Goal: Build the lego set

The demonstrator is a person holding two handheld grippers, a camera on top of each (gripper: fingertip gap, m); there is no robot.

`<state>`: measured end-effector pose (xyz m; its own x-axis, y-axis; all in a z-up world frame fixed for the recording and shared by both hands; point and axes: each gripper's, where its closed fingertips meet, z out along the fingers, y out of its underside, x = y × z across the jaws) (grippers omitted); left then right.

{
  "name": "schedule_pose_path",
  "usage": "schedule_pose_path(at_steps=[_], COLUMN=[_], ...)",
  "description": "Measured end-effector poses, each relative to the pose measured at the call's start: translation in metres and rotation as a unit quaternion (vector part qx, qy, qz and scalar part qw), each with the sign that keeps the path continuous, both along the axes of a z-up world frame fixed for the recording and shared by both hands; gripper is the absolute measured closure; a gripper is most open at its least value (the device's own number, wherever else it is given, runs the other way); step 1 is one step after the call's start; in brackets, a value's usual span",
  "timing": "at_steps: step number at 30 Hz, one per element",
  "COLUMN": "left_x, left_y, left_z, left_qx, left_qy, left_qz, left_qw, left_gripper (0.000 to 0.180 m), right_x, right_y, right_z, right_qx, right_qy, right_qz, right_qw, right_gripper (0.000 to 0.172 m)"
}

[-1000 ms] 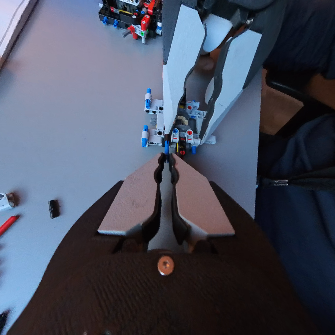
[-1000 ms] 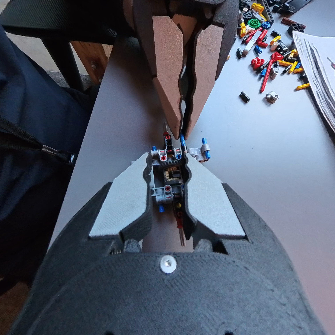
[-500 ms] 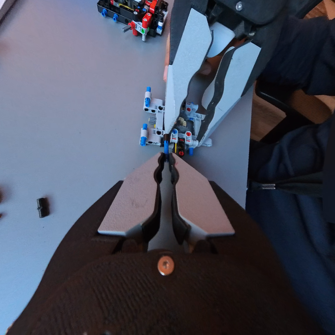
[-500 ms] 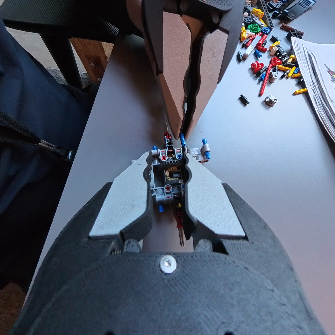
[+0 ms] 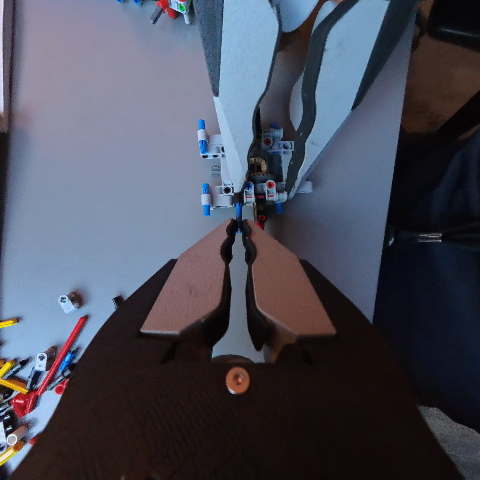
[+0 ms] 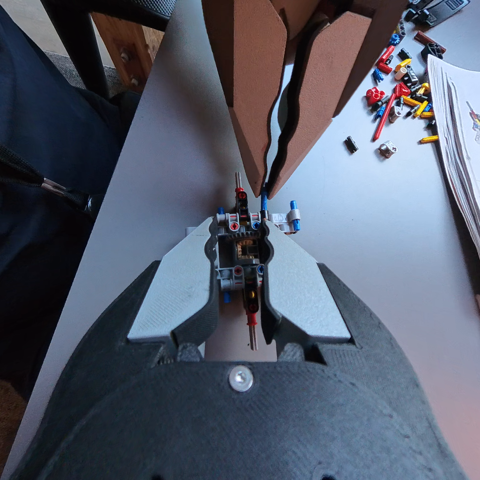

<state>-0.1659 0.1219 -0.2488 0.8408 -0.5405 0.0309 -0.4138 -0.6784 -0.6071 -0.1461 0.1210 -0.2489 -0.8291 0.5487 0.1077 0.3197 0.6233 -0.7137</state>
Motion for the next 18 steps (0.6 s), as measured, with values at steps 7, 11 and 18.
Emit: schedule_pose_path(at_steps=[7,11,18], left_x=[0.0038,0.0035,0.0033], left_y=[0.0024,0.0025,0.0078], left_z=[0.0043,0.0035,-0.0018], left_qx=[-0.054,-0.054,0.004], left_qy=[-0.154,-0.236,-0.146], left_qz=[0.107,0.116,0.077], left_qw=[0.981,0.963,0.986], left_gripper=[0.179,0.179,0.179], right_x=[-0.0004,-0.0011,-0.0019], right_y=[0.0024,0.0025,0.0024], right_z=[-0.0006,-0.0006,-0.0003], right_qx=[0.034,0.030,-0.009], right_qy=[0.025,0.029,0.014], right_qz=[-0.003,-0.003,-0.006], right_qw=[0.999,0.999,1.000], right_gripper=[0.142,0.143,0.142])
